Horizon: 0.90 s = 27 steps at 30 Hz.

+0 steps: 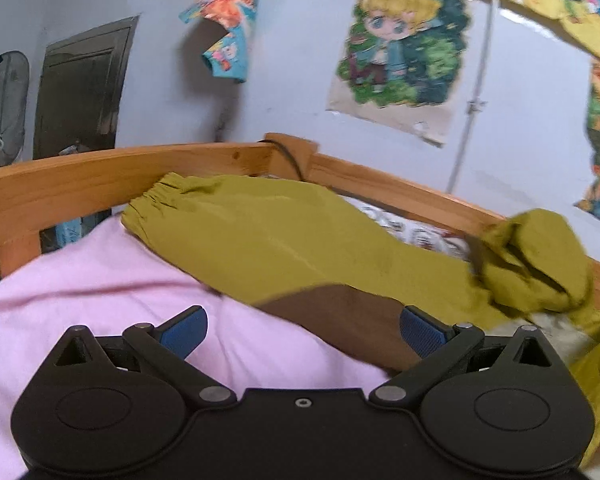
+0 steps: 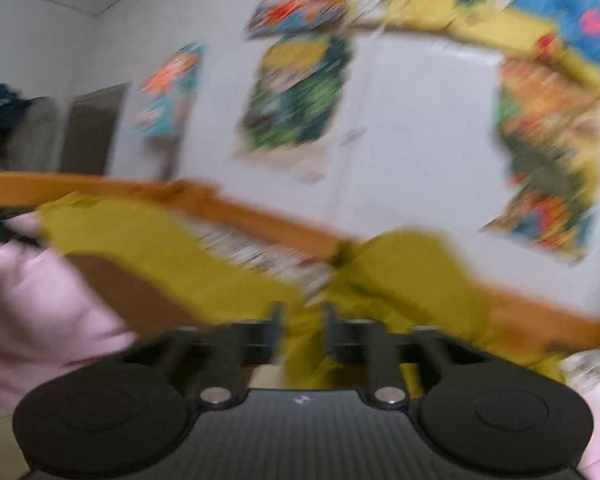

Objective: Fold large clothes
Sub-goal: 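Fold the held sleeve across the jacket body with the right gripper, release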

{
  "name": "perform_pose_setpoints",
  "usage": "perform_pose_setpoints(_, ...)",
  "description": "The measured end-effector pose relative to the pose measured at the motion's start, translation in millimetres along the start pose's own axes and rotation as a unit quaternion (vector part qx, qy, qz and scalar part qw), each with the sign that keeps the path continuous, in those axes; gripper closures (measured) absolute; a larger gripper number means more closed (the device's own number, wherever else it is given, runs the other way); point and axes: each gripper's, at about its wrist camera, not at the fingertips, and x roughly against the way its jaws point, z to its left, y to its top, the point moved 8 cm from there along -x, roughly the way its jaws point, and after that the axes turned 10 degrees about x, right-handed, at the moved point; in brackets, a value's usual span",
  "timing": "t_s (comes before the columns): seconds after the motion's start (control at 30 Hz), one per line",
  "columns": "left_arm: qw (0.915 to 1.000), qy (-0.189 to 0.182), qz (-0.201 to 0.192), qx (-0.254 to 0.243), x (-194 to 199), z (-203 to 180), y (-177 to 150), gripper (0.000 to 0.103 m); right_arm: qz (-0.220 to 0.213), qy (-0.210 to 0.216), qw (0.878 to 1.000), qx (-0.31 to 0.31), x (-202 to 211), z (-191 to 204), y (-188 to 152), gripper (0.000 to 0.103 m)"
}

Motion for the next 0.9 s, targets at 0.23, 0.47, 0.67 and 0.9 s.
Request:
perform_pose_setpoints(0.23, 0.9934, 0.090, 0.006, 0.071, -64.6, 38.9, 25.3, 0.007, 0.053, 0.076, 0.994, -0.056, 55.5, 41.4, -48.3, 0.017)
perform_pose_setpoints(0.47, 0.9770, 0.134, -0.024, 0.164, -88.6, 57.8, 34.3, 0.064, 0.121, 0.028, 0.979, -0.161, 135.5, 37.5, -101.7, 0.012)
perform_pose_setpoints(0.67, 0.9865, 0.099, -0.123, 0.046, -61.9, 5.7, 49.2, 0.103, 0.142, -0.032, 0.952, -0.268, 176.2, 20.0, -133.2, 0.012)
perform_pose_setpoints(0.9, 0.9724, -0.062, -0.204, -0.094, -3.5, -117.8, 63.3, 0.103, 0.115, -0.038, 0.963, -0.240, 188.6, 14.8, -130.0, 0.012)
